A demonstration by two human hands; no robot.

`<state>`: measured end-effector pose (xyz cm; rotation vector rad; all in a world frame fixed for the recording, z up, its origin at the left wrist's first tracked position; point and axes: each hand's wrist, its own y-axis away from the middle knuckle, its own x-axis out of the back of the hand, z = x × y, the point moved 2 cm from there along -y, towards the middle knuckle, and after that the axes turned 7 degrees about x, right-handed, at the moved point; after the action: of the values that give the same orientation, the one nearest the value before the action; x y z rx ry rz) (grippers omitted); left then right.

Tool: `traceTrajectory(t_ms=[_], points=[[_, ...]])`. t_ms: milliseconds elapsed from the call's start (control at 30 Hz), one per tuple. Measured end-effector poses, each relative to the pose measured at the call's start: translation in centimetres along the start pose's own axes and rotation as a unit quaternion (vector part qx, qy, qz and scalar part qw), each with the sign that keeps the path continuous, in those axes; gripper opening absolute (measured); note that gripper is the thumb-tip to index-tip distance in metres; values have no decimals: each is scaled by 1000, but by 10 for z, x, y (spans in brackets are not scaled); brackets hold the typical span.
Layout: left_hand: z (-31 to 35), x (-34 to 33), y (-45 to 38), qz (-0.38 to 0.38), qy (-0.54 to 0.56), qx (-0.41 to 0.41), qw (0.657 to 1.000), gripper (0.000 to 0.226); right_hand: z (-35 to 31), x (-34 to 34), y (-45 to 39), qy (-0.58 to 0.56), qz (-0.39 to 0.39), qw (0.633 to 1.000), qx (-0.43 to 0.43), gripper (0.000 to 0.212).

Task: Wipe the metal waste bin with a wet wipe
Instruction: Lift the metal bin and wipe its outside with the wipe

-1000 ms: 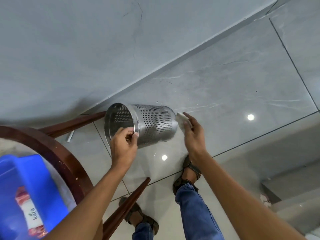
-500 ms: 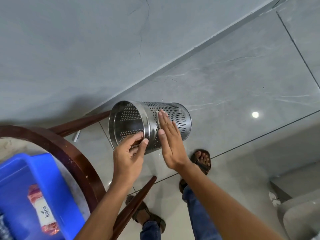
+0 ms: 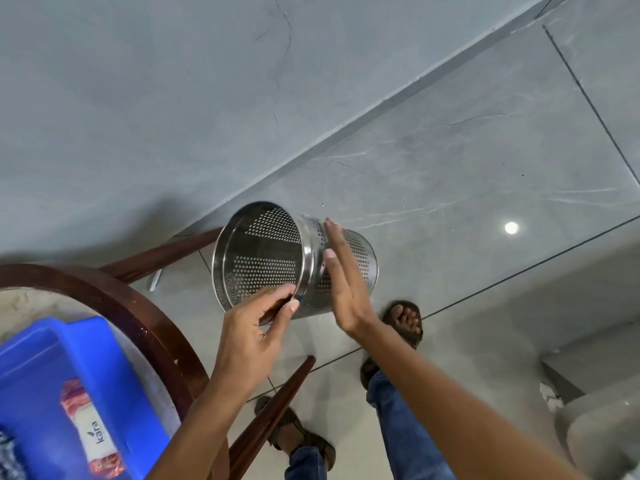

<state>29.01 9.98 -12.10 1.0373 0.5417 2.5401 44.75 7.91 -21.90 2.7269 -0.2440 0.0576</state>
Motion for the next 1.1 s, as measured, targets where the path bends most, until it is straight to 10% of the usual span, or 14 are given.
traceTrajectory(t_ms=[233, 633, 867, 1100], points=[[-4, 24, 3, 23, 10, 1, 1000, 33, -26, -15, -4, 20, -35, 987, 158, 55], [17, 34, 24, 6, -23, -75, 997, 30, 59, 37, -40, -93, 116, 963, -224, 55], [30, 41, 8, -174, 85, 42, 980, 12, 57, 36, -20, -64, 131, 981, -130, 53], [43, 27, 8, -91, 25, 20, 995, 25, 57, 31, -5, -58, 114, 984, -124, 62]])
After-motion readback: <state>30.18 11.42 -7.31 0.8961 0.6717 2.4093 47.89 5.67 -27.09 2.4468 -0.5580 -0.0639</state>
